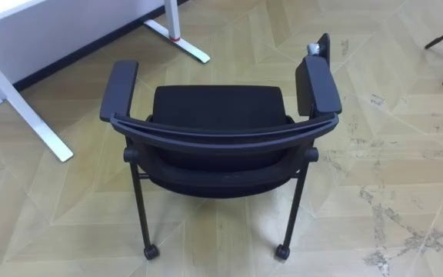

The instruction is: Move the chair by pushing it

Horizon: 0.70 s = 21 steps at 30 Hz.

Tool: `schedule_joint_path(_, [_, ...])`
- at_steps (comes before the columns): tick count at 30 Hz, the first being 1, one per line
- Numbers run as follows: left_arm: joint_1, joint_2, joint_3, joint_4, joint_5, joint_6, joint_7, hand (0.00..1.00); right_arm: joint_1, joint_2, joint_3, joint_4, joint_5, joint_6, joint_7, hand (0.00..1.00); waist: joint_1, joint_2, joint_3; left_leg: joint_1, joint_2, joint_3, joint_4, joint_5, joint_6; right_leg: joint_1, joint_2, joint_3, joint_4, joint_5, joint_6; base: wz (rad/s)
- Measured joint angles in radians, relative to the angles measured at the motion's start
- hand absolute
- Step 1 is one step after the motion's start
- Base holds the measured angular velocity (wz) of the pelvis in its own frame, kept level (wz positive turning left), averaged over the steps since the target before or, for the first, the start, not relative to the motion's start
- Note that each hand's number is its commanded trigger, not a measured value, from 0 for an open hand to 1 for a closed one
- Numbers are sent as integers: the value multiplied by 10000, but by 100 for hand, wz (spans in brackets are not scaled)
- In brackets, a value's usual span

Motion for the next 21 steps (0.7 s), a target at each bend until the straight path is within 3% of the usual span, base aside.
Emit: schedule_joint_path(21, [113,-87,582,77,273,-11,206,0,-17,26,-312,11,-381,-38,-320,0,-4,19,63,20,-1,-48,-2,-1,-2,35,-9,-33,2,-10,-12,0])
